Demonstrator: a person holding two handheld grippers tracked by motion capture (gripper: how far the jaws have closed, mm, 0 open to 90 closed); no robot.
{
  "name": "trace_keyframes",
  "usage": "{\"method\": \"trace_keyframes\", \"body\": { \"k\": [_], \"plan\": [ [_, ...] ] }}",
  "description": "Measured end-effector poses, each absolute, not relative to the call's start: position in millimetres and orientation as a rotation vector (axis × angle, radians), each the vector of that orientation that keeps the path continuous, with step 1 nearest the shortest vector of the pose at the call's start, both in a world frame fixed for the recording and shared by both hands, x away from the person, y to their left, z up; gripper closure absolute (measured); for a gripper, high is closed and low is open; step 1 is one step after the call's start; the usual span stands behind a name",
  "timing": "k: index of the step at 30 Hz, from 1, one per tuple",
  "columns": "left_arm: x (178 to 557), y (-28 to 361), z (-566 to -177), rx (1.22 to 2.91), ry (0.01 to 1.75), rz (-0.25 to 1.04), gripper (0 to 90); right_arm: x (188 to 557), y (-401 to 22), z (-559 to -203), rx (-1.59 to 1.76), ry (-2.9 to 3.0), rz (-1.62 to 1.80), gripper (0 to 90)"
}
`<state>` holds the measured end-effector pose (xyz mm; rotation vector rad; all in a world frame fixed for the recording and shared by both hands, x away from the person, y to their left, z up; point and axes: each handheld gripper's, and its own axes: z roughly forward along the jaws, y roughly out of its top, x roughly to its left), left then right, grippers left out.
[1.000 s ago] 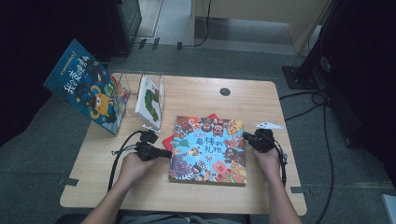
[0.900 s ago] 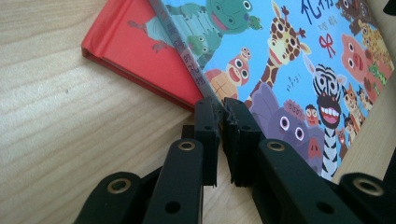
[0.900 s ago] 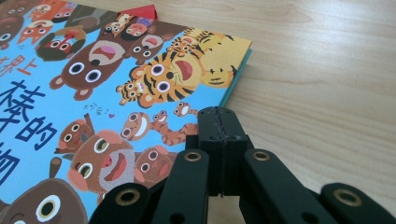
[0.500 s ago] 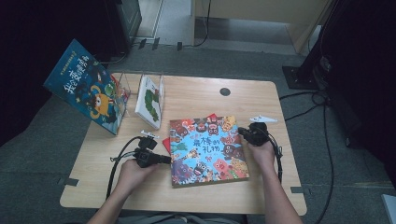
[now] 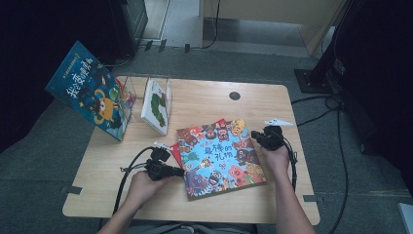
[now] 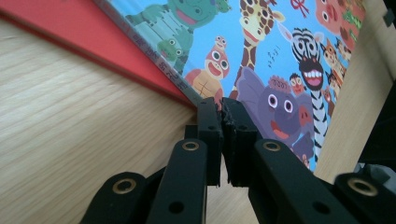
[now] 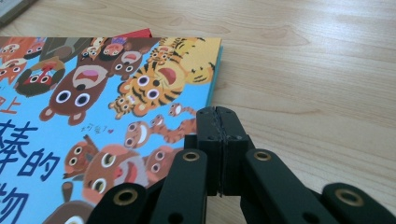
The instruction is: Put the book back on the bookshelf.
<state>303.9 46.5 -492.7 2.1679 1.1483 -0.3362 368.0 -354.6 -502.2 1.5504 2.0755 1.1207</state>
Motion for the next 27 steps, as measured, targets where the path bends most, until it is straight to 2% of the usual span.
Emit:
{"method": "trace_keyframes", "body": {
  "k": [7, 11, 22, 27],
  "plan": [
    [301.9, 29.4, -493.6, 2.195, 1.099, -0.335, 90.0, 359.2, -358.0, -498.7, 1.538, 2.063, 1.125, 89.9],
    [308.7, 34.7, -491.6, 2.181, 1.106, -0.35, 88.9, 353.0, -359.0, -498.3, 1.537, 2.062, 1.125, 89.9],
    [339.8, 54.4, -480.9, 2.175, 1.14, -0.284, 86.6, 323.1, -364.0, -498.9, 1.527, 2.081, 1.108, 89.2],
    [351.2, 57.0, -478.9, 2.152, 1.142, -0.311, 87.2, 309.1, -364.7, -500.8, 1.531, 2.077, 1.103, 87.4]
  ]
}}
